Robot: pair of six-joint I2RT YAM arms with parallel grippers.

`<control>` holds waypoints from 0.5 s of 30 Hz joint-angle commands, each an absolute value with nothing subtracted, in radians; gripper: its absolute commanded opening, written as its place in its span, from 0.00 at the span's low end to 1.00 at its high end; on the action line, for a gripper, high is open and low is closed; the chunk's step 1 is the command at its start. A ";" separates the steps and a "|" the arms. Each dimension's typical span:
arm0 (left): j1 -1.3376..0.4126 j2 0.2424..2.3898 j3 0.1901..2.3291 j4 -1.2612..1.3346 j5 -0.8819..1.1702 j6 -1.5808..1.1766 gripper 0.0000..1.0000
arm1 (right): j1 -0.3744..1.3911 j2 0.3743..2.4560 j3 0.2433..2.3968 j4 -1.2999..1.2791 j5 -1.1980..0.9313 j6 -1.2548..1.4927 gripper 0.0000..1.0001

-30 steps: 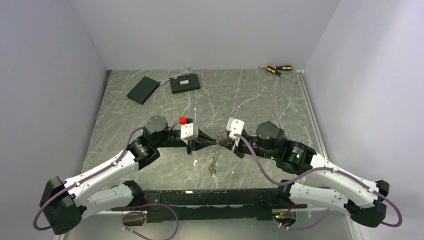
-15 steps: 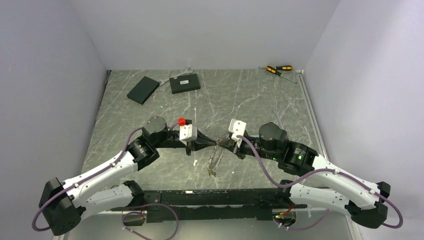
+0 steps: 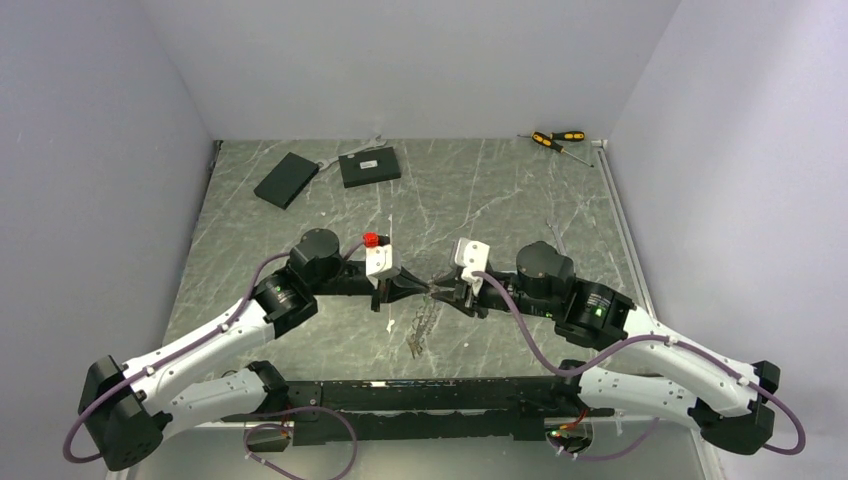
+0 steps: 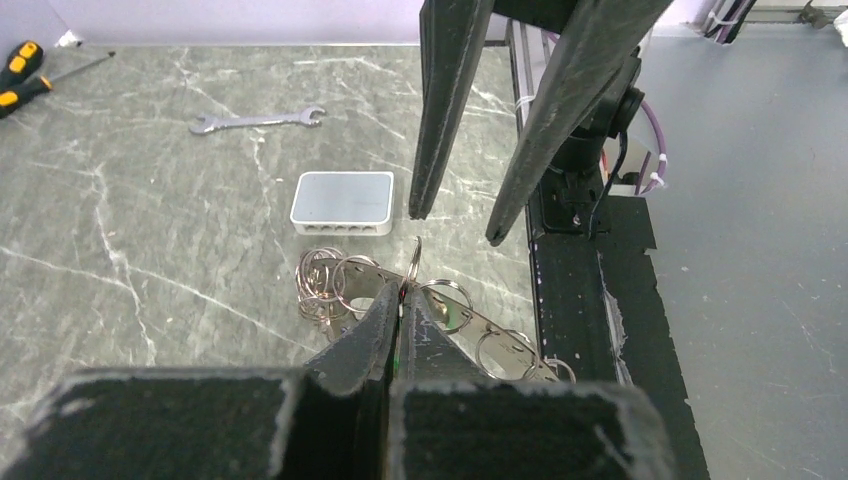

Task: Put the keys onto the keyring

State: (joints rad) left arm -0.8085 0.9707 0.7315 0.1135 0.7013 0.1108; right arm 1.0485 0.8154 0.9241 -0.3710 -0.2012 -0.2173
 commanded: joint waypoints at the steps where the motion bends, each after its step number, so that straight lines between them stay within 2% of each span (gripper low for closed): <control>1: -0.806 0.969 0.795 0.128 0.686 0.124 0.00 | 1.052 0.846 1.009 -0.410 -0.238 -0.254 0.30; 15: -0.808 0.954 0.802 0.085 0.689 0.128 0.00 | 1.052 0.939 1.090 -0.511 -0.196 -0.350 0.31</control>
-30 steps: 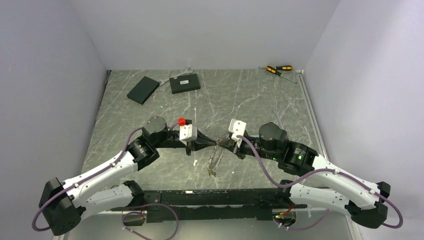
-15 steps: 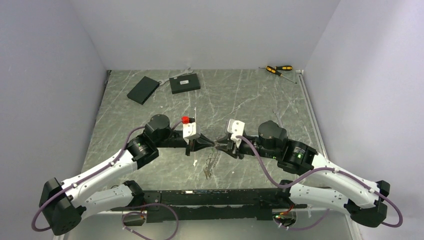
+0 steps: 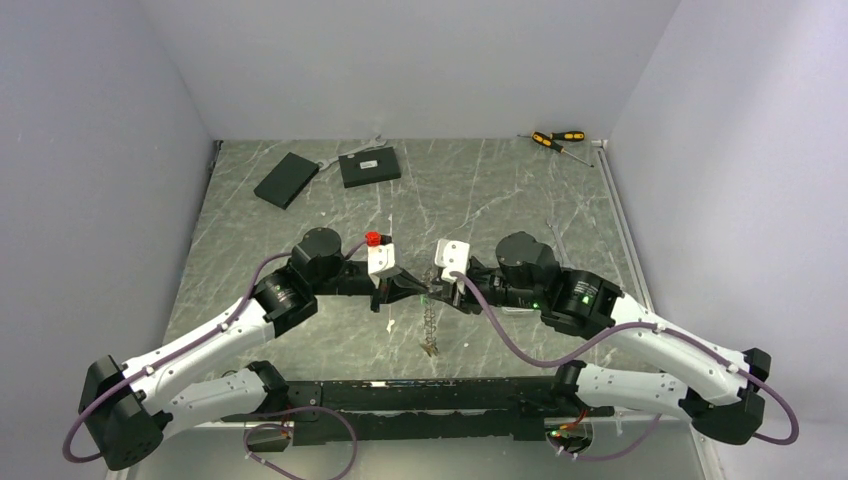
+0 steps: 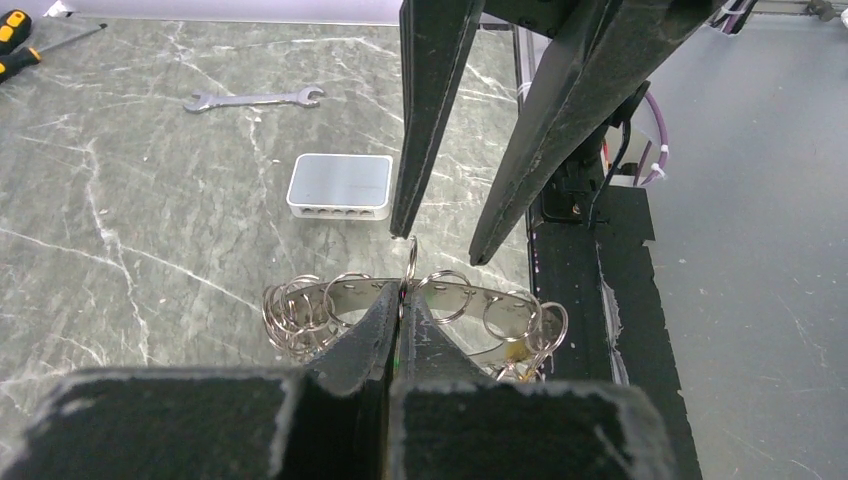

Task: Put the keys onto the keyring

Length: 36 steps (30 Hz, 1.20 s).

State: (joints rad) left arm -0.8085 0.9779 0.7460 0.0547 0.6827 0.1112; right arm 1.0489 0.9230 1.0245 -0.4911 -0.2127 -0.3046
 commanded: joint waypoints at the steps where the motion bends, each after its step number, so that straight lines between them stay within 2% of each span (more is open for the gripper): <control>1: -0.808 0.953 0.802 0.082 0.690 0.129 0.00 | 1.052 0.947 1.095 -0.517 -0.196 -0.356 0.31; 14: -0.808 0.935 0.795 0.063 0.684 0.137 0.00 | 1.052 1.008 1.135 -0.562 -0.193 -0.391 0.30; 24: -0.808 0.934 0.796 0.056 0.691 0.141 0.00 | 1.052 1.037 1.144 -0.574 -0.183 -0.426 0.20; 31: -0.808 0.938 0.799 0.051 0.694 0.144 0.00 | 1.051 1.049 1.150 -0.578 -0.182 -0.439 0.18; 36: -0.810 0.941 0.799 0.050 0.692 0.142 0.00 | 1.051 1.056 1.149 -0.580 -0.187 -0.439 0.00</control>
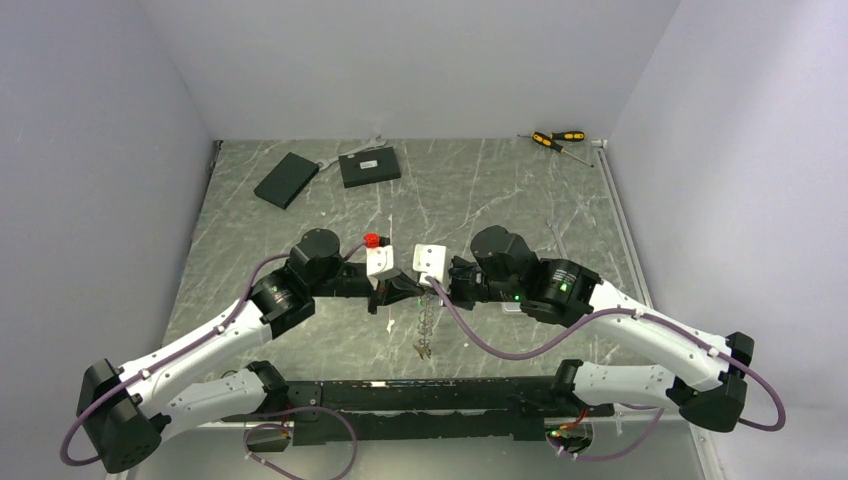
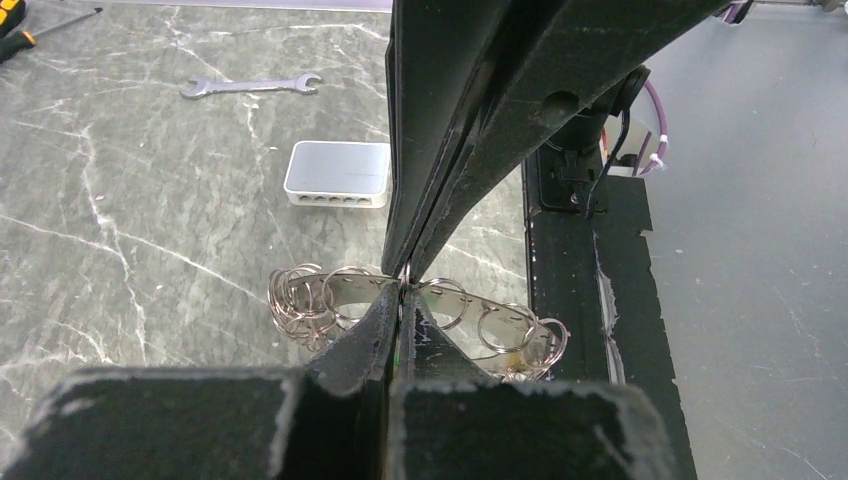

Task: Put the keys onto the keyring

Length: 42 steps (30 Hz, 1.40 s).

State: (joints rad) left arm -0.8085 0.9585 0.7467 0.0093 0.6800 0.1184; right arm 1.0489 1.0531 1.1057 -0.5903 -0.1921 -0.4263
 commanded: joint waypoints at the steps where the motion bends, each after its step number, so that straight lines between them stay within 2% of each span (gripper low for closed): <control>1: -0.809 0.939 0.799 0.050 0.690 0.141 0.00 | 1.051 1.057 1.148 -0.578 -0.187 -0.440 0.00; 6: -0.809 0.934 0.805 0.038 0.670 0.147 0.00 | 1.051 1.034 1.135 -0.549 -0.174 -0.442 0.00; 7: -0.809 0.933 0.810 0.028 0.661 0.150 0.03 | 1.050 1.017 1.121 -0.525 -0.169 -0.445 0.00; 9: -0.810 0.927 0.820 0.006 0.633 0.161 0.26 | 1.050 0.980 1.092 -0.475 -0.159 -0.454 0.00; 11: -0.809 0.914 0.825 0.002 0.605 0.173 0.44 | 1.051 0.950 1.070 -0.437 -0.152 -0.462 0.00; 13: -0.810 0.896 0.827 0.002 0.591 0.187 0.58 | 1.051 0.931 1.060 -0.428 -0.152 -0.466 0.00; 14: -0.809 0.884 0.829 -0.022 0.585 0.194 0.60 | 1.051 0.924 1.055 -0.425 -0.152 -0.465 0.00; 16: -0.809 0.872 0.838 -0.040 0.580 0.207 0.60 | 1.051 0.908 1.045 -0.416 -0.152 -0.460 0.00; 26: -0.809 0.892 0.841 0.023 0.607 0.183 0.40 | 1.049 0.809 0.990 -0.329 -0.175 -0.421 0.00; 42: -0.811 0.954 0.822 0.176 0.692 0.067 0.40 | 1.048 0.721 0.891 -0.171 -0.188 -0.334 0.00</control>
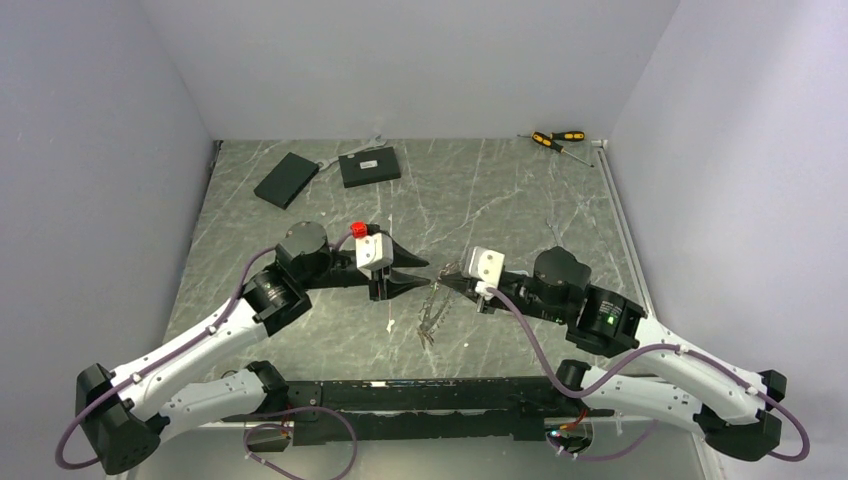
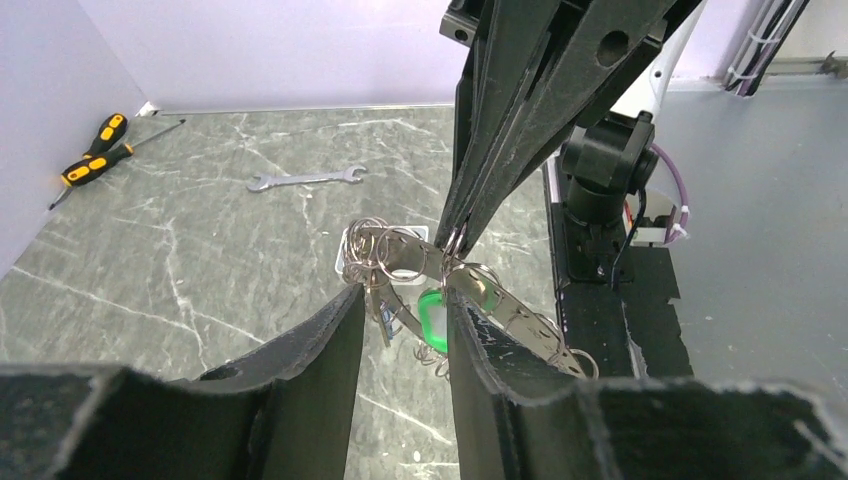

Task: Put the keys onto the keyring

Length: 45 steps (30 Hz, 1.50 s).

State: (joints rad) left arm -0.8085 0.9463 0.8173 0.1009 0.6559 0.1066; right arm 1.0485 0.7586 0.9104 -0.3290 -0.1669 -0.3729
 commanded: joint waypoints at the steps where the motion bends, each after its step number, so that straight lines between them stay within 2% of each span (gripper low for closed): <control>1: -0.811 0.954 0.821 0.182 0.694 0.064 0.40 | 1.048 0.715 0.882 -0.157 -0.188 -0.328 0.00; 16: -0.816 0.941 0.814 0.262 0.753 0.017 0.35 | 1.046 0.603 0.720 0.108 -0.187 -0.219 0.00; 38: -0.821 0.969 0.822 0.313 0.834 0.007 0.24 | 1.045 0.597 0.723 0.105 -0.231 -0.198 0.00; 45: -0.824 0.954 0.825 0.280 0.817 0.023 0.29 | 1.045 0.595 0.727 0.090 -0.234 -0.196 0.00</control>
